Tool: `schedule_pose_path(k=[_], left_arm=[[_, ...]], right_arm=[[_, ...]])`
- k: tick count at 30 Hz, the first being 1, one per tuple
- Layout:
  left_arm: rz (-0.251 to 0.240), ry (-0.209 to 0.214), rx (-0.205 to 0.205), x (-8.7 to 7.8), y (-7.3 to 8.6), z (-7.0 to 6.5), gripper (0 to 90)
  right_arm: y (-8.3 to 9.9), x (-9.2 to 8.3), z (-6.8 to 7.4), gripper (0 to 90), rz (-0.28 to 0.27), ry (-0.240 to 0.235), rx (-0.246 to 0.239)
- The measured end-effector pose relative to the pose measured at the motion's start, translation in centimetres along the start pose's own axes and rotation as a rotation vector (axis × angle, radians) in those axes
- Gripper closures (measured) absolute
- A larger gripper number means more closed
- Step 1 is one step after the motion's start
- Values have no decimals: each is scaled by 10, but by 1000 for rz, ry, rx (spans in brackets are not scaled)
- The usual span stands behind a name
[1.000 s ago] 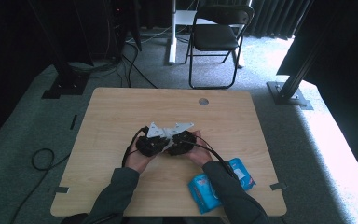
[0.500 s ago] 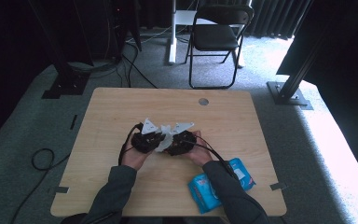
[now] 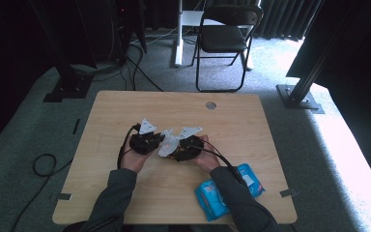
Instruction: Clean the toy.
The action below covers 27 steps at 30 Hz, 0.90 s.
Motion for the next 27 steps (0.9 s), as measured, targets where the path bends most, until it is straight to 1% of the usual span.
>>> schedule_pose_path(k=[2,3,6,9,11,13,14,16,17,19,20,22,25,27], left_arm=[[12,20,6,4,0,-2,749],[19,22,12,6,0,-4,710],[34,30,7,12,0,-6,578],[44,32,4,16,0,-8,504],[55,24,10,18,0,-9,481],[55,22,1,20,-1,-9,462],[53,21,-5,20,-1,-9,461],[55,10,-1,20,-2,-10,465],[59,-8,7,20,-2,-11,474],[61,-26,16,20,-2,-12,544],[58,-25,19,20,-2,-13,563],[64,-48,33,19,-2,-13,650],[69,-52,39,18,-2,-12,735],[65,-50,32,18,-1,-11,779]], right_arm=[[0,0,0,343,-1,-1,2],[0,0,0,343,-4,-1,3],[0,-1,0,343,-9,-2,-2],[0,-1,1,344,-12,-3,-3],[0,-2,1,343,-18,-3,-3],[0,-2,1,344,-17,1,-4],[0,-2,1,343,-16,2,-5],[0,-2,1,344,-18,4,-4],[0,-2,1,343,-17,6,-5],[0,-2,1,343,-18,7,-9],[0,-2,2,343,-19,7,-10],[0,-2,1,343,-15,11,-8],[0,-2,2,343,-14,11,-14],[0,-2,2,343,-13,10,-16]])
Point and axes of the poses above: each handheld gripper's, and its own axes: x roughly forward along the jaws, y roughly out of its underside, z roughly to its left, the point moved 2 cm from there along x, roughly forward along the jaws, and after that the axes turned 13 degrees about z, right-handed, at the moved point
